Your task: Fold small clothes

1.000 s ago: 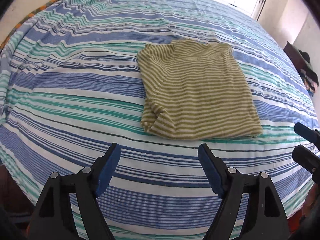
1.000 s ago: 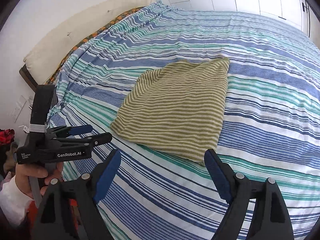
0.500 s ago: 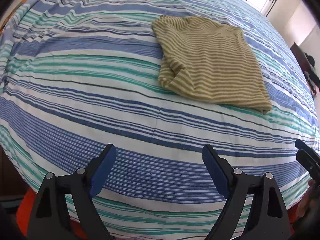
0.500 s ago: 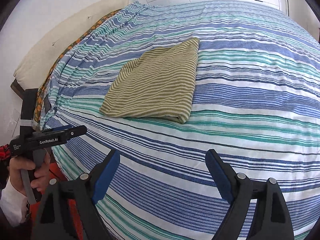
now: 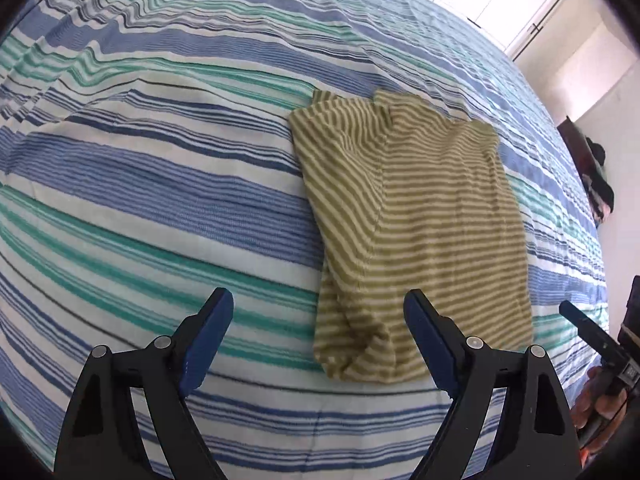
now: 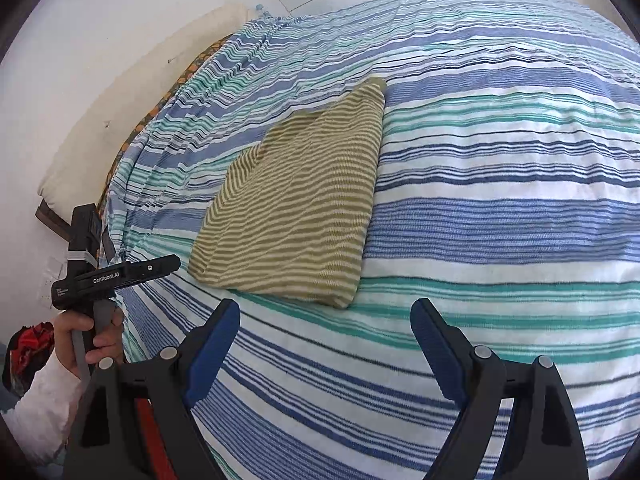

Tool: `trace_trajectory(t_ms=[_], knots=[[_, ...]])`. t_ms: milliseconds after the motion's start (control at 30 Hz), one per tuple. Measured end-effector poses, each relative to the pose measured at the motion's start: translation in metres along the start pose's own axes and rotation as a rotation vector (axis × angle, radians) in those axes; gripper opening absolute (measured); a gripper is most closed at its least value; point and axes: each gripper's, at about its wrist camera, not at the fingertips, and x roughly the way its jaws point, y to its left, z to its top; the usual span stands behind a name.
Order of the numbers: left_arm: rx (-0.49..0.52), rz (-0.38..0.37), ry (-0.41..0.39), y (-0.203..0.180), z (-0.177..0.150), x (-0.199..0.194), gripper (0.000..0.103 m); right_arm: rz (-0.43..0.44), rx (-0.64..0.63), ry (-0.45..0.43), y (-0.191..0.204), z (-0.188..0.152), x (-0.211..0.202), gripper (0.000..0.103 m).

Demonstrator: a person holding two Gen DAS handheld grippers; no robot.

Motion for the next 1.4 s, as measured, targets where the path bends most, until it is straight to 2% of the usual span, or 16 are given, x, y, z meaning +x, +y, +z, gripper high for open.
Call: trace_trajectory(t_ms=[200,300,400,433,467,500,533,600,800,967,1033,1067,1133,1200,1300,1400], knots=[[0.087,0.008,0.064,-0.017,0.052,0.065,0.088,0.084,0.066,0.117,-0.034,0.073,0.076,0.087],[0.090,-0.078,0.052,-0.024,0.066,0.075,0.088,0.107,0.126,0.130,-0.047,0.092,0.112,0.086],[0.066,-0.177,0.071,-0.032,0.073,0.085,0.088,0.255,0.181,0.157,-0.043,0.105,0.141,0.080],[0.051,-0.183,0.085,-0.033,0.074,0.090,0.080,0.262,0.199,0.190,-0.041,0.106,0.152,0.078],[0.037,-0.175,0.089,-0.033,0.075,0.093,0.058,0.224,0.192,0.214,-0.036,0.108,0.161,0.067],[0.021,-0.191,0.093,-0.033,0.076,0.093,0.040,0.169,0.163,0.225,-0.031,0.109,0.164,0.044],[-0.004,-0.212,0.102,-0.032,0.077,0.090,0.018,0.149,0.140,0.226,-0.025,0.111,0.164,0.033],[-0.002,-0.227,0.059,-0.037,0.075,0.072,0.016,0.138,0.083,0.196,-0.009,0.115,0.151,0.026],[0.072,-0.278,-0.070,-0.070,0.067,-0.007,0.016,0.143,-0.095,0.089,0.045,0.125,0.076,0.025],[0.082,-0.347,-0.136,-0.096,0.067,-0.053,0.018,0.162,-0.132,0.023,0.060,0.132,0.009,0.025],[0.110,-0.291,-0.134,-0.110,0.064,-0.048,0.030,0.148,-0.115,0.014,0.053,0.131,-0.005,0.025],[0.118,-0.221,-0.133,-0.117,0.060,-0.041,0.051,0.129,-0.101,0.016,0.046,0.128,-0.008,0.027],[0.161,-0.010,-0.156,-0.125,0.049,-0.026,0.080,0.040,-0.057,0.036,0.026,0.117,-0.008,0.038],[0.236,0.178,-0.206,-0.129,0.027,-0.024,0.079,-0.104,-0.047,0.048,0.009,0.102,-0.013,0.075],[0.303,0.299,-0.251,-0.129,-0.016,-0.038,0.081,-0.230,-0.058,0.016,-0.004,0.070,-0.041,0.084],[0.295,0.350,-0.278,-0.128,-0.059,-0.062,0.095,-0.321,-0.084,-0.011,0.002,0.028,-0.073,0.093]])
